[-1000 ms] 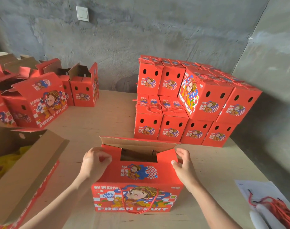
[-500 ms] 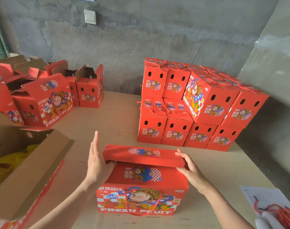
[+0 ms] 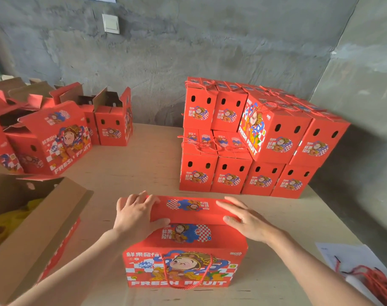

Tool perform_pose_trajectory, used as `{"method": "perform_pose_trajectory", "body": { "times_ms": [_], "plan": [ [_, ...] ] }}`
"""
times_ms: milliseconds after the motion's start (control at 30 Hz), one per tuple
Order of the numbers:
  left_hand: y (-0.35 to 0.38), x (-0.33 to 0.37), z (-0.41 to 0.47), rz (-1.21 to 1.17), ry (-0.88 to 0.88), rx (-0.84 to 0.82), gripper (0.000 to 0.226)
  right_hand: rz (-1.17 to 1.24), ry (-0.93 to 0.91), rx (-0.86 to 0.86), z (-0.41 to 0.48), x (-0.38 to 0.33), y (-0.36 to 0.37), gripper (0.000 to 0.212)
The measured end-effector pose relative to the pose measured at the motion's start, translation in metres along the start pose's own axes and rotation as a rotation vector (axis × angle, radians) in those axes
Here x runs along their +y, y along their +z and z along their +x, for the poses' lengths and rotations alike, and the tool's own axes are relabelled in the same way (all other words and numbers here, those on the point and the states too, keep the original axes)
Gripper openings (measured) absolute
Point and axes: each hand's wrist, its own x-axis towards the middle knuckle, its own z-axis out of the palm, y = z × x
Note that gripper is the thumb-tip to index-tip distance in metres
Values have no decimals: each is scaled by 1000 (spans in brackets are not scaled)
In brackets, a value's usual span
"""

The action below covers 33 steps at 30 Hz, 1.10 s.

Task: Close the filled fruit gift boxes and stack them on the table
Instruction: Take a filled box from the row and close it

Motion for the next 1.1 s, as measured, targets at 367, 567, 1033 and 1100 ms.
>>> {"method": "perform_pose_trajectory", "body": {
  "times_ms": [367,567,1033,1100],
  "plan": [
    [-9,-14,36,112,232,-321,85,-84,-1,50,2,2,2,49],
    [-9,-16,36,168,265,-344,86,-64,-1,66,2,0,3,38],
    [-14,23,45,248,235,-329,109,-71,-27,144,-2,-9,4,39],
    [-6,37,42,194,206,-286,115,-62,-16,142,-3,-9,4,39]
  ]
}}
